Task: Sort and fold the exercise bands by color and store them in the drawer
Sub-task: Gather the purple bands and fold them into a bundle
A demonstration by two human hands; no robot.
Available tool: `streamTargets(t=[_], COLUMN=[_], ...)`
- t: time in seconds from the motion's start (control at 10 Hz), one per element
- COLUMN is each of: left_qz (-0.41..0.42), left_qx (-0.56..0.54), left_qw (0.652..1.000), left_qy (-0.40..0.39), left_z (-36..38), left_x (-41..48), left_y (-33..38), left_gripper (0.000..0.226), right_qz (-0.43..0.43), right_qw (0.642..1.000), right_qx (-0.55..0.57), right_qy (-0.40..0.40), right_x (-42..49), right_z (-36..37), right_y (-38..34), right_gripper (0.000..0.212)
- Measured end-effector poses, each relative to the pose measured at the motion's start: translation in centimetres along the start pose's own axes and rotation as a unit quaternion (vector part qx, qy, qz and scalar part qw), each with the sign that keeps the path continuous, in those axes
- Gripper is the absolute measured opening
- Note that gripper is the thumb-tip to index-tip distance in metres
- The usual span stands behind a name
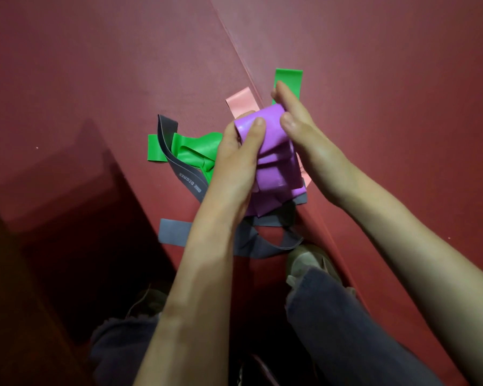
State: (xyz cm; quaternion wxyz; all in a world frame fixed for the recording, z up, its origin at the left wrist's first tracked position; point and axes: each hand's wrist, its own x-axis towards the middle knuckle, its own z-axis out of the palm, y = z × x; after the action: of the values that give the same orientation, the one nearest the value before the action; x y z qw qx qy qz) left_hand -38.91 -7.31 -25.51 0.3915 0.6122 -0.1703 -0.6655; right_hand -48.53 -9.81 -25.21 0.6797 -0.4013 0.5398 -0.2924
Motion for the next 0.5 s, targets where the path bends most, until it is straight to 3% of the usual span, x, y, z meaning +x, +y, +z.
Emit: streamTargets(t=[0.1,0.2,0.3,0.5], left_qz=[0.034,0.055,0.053,0.061], left_qx=[0.007,0.023,0.045,-0.002], left_qw=[0.999,0.998,0.997,0.998], left_qy=[-0.005,-0.018,-0.029,-0.026], left_z=[-0.3,-0.6,-0.5,0.4], left_x=[0.2,0.3,0.2,0.1], left_y=[0.1,0.2,0.2,1.8], left_gripper=[0.020,0.025,0.035,0.080], right_qz=[0.000,0.037,0.045,0.008], right_qw=[1.000,0.997,0.992,0.994], right_qx=[-0.019,-0.074,-0.115,-0.107], right_qy=[-0.008,-0.004,-0.027,-0.010], right_x=[-1.2,-2.6,-2.3,-1.4], right_z=[-0.2,-0.5,-1.1,-1.7], right_y=[-0.5,-2.5,-3.1,-3.3], right_gripper=[0.046,0.035,0.032,0.016])
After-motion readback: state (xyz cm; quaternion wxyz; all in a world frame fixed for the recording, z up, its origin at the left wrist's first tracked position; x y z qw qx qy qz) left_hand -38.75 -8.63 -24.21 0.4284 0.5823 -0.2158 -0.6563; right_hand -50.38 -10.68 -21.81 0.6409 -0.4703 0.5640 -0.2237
